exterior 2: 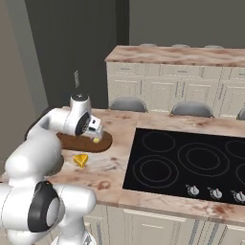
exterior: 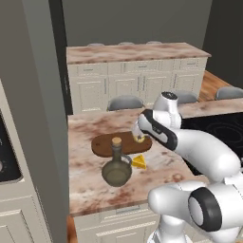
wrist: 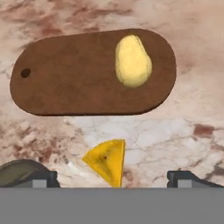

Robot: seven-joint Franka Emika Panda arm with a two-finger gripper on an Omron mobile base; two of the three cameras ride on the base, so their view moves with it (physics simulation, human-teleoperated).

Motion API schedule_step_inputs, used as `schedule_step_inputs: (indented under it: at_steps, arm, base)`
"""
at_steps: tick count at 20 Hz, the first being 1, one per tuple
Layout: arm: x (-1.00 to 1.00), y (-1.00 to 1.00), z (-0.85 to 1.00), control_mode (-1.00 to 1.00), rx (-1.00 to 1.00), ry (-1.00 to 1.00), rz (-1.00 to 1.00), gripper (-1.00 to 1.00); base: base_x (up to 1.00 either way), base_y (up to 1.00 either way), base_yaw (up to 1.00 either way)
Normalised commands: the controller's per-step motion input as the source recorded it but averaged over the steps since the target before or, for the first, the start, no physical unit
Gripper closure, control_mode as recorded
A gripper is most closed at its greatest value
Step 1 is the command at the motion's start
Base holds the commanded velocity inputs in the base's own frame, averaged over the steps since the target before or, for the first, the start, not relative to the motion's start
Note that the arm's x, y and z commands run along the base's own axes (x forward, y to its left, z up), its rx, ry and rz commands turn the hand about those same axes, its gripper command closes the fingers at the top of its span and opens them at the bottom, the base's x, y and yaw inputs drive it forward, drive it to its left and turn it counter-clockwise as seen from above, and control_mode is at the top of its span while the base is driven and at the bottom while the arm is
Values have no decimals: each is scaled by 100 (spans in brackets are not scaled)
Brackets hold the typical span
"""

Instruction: Retrieve the reheated potato from the microwave, then place the potato, cheese, and condiment on the cutting board.

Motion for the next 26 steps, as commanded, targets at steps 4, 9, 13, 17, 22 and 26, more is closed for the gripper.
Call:
schedule_step_inputs:
  at_steps: [4, 9, 13, 17, 22, 26]
  arm:
    - [5, 17, -47, -100, 0, 18, 22, -100]
    - [13, 18, -48, -100, -6, 13, 19, -100]
    - [-4, 15, -26, -100, -16, 15, 8, -100]
    - [-19, 2, -13, -100, -13, 5, 6, -100]
    - [-21, -1, -19, -100, -3, 6, 4, -100]
    - [-20, -2, -25, -100, 0, 4, 4, -100]
  base:
    - [0, 0, 0]
    - [0, 0, 0]
    - [0, 0, 0]
    - [0, 0, 0]
    - [0, 0, 0]
    - [0, 0, 0]
